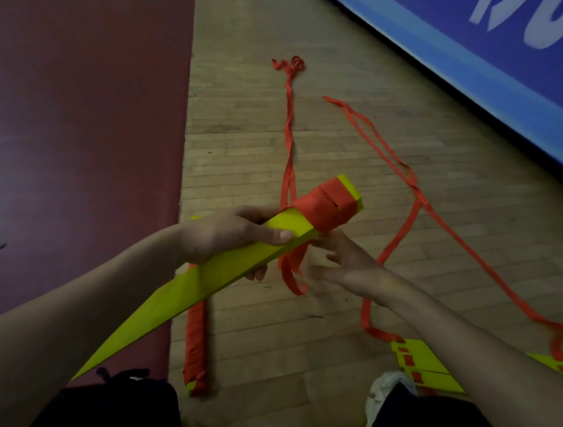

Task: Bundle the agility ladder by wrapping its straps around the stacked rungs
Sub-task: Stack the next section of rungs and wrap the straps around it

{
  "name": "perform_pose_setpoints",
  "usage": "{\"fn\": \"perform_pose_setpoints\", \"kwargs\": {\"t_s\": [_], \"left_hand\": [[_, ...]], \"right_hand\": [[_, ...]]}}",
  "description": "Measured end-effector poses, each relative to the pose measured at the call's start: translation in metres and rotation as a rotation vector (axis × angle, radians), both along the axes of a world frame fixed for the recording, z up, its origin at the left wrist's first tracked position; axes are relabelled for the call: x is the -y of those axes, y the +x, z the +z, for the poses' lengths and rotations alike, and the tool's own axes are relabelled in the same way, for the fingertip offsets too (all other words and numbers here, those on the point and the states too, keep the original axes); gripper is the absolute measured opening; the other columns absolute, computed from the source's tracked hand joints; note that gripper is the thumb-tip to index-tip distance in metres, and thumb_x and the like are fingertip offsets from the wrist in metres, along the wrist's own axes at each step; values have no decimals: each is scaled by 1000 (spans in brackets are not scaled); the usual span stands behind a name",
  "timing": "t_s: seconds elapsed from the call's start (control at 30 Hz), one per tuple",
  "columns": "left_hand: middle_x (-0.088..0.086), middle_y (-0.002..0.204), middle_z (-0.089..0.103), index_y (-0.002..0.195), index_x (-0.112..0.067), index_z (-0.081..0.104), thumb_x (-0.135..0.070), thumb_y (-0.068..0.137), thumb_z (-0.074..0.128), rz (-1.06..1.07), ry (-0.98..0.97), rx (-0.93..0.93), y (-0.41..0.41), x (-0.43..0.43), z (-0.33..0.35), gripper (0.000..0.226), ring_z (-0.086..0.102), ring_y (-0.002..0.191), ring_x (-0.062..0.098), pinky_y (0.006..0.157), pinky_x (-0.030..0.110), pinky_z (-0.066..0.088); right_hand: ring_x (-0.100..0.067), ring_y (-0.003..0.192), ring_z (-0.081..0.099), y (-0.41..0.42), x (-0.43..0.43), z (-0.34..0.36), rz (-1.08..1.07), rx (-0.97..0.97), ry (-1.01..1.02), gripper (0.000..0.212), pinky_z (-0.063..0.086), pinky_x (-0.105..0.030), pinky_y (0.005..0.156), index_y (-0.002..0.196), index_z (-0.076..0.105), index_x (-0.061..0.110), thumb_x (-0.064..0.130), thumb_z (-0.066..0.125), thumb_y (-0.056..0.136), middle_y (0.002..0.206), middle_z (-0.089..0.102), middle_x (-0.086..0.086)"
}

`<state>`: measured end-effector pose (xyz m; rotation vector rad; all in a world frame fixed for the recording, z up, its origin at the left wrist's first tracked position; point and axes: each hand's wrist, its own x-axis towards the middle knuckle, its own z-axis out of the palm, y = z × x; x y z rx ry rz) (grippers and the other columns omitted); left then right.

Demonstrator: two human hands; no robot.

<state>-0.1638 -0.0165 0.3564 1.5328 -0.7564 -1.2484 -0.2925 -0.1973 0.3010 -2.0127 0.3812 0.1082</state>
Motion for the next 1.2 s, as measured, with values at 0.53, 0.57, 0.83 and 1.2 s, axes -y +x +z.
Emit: {"fn": "perform_pose_setpoints", "kwargs": {"t_s": [0.53, 0.57, 0.83, 1.2], "left_hand": [[20, 95, 58, 127, -13, 58, -27, 82, 66, -192, 98, -68, 1, -10, 2, 48, 61, 65, 32, 63, 38, 53], [18, 94, 59, 125, -14, 60, -27, 82, 66, -188, 98, -75, 2, -11, 2, 46, 61, 65, 31, 63, 37, 53], [7, 85, 64, 104, -18, 70, -43, 64, 85, -115, 34, -176, 10, -17, 2, 50, 61, 61, 29, 56, 32, 52], [16, 94, 57, 115, -11, 64, -39, 66, 85, -108, 48, -203, 13, -20, -4, 61, 61, 63, 31, 58, 34, 52]], "right_hand": [[2, 97, 61, -4, 1, 21, 59, 18, 178, 42, 46, -15, 94, 110, 64, 19, -7, 70, 79, 115, 66, 2], [6, 86, 63, -5, 2, 20, 49, 33, 207, 37, 47, -9, 84, 101, 67, 20, -9, 70, 78, 104, 70, 5], [-9, 102, 66, 4, 4, 23, 45, 175, 298, 29, 49, -24, 92, 100, 73, 18, 20, 77, 71, 101, 73, 2], [-13, 85, 68, -5, 14, 34, 85, 61, 316, 30, 55, -27, 74, 96, 72, 11, 27, 68, 71, 91, 73, -4]]}}
